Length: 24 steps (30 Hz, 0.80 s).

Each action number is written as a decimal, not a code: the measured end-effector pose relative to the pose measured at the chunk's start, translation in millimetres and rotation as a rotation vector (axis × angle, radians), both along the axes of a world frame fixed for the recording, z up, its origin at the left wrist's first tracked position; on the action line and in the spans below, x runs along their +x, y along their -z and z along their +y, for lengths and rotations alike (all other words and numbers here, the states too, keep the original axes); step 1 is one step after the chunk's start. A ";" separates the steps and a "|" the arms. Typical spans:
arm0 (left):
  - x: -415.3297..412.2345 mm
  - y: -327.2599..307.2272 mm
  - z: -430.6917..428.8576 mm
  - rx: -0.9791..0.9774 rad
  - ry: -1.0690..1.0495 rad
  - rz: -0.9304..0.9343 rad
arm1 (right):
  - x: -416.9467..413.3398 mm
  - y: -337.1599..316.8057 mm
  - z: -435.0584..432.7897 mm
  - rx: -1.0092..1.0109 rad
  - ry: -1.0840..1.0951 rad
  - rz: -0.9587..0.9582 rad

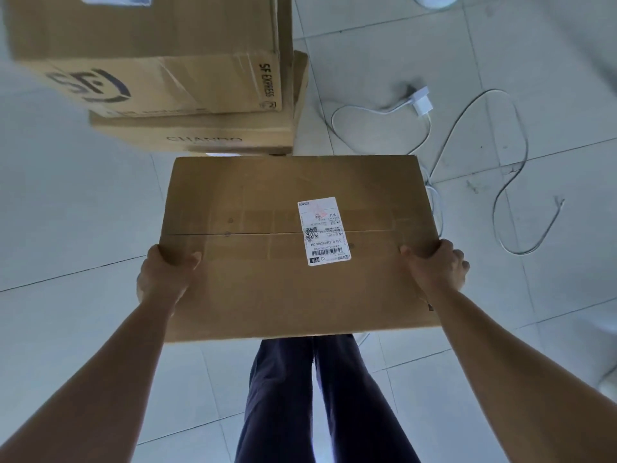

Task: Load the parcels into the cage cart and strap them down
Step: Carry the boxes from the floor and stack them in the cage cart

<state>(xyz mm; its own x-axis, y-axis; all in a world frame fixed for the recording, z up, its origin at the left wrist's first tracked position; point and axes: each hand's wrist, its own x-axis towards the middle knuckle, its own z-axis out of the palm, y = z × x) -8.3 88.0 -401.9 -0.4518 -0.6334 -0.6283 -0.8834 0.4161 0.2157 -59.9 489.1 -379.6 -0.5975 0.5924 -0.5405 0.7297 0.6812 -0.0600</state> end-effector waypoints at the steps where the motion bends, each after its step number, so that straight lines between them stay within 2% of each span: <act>1: 2.1 -12.2 -2.9 0.001 -0.006 0.009 | -0.2 -12.9 -3.3 0.002 -0.008 0.011; 13: 49.0 -149.4 -33.2 -0.016 -0.100 0.104 | 9.7 -160.8 -44.7 0.065 -0.149 0.168; 24: 157.7 -246.5 -48.3 -0.099 -0.426 0.188 | 34.2 -236.2 -86.5 -0.026 -0.391 0.306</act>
<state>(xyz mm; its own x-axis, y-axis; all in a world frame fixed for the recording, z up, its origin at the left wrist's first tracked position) 149.4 39.7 -155.4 -0.2387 -0.8396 -0.4880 -0.9294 0.0518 0.3655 -25.7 402.6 -143.3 -0.9056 0.2811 -0.3175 0.3664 0.8957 -0.2520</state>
